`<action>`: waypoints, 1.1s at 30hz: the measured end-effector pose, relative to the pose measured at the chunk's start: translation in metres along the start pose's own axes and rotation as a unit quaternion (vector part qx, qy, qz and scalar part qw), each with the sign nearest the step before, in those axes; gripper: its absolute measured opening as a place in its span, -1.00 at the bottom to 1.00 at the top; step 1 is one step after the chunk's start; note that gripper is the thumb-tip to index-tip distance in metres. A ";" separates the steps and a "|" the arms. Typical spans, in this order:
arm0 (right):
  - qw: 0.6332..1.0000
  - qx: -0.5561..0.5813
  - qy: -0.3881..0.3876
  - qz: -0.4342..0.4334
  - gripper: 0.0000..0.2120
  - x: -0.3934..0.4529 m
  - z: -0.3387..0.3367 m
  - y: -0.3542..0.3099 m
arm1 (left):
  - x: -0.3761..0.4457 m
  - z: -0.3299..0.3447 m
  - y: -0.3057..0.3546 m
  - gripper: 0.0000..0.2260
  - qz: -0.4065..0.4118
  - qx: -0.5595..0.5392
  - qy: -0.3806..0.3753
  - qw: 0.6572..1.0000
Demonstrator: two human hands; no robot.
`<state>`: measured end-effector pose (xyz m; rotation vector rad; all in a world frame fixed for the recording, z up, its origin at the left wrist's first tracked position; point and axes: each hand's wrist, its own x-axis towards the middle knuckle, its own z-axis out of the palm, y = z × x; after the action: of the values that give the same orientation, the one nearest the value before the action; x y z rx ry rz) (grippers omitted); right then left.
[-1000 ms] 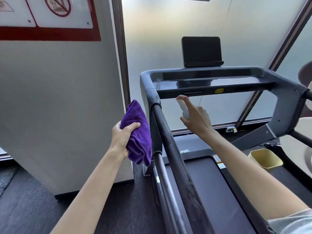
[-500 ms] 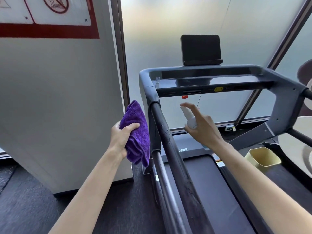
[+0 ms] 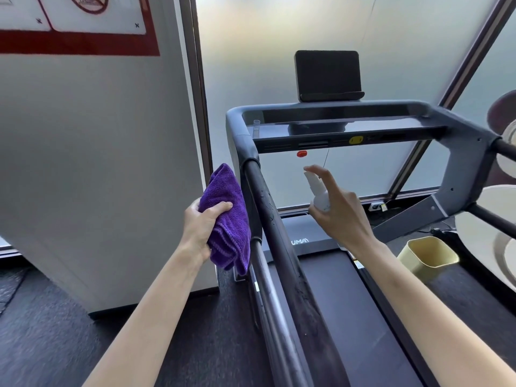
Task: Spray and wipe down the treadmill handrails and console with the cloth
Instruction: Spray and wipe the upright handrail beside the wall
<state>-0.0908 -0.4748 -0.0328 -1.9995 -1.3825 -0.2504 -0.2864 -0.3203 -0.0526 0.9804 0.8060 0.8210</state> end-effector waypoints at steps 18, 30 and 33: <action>0.998 0.012 0.040 0.047 -0.37 -0.062 -0.016 -0.011 | -0.049 -0.004 -0.010 -0.82 0.013 -0.008 0.006 1.000; 0.998 0.027 0.019 0.053 -0.32 -0.099 -0.032 -0.015 | -0.075 -0.016 -0.016 -0.81 0.019 -0.001 -0.002 1.000; 0.998 0.037 0.019 0.038 -0.33 -0.116 -0.039 -0.012 | -0.080 -0.018 -0.018 -0.80 0.013 0.003 0.004 1.000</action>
<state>-0.1411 -0.5843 -0.0580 -1.9714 -1.2702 -0.1982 -0.3340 -0.3887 -0.0592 0.9961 0.8045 0.8451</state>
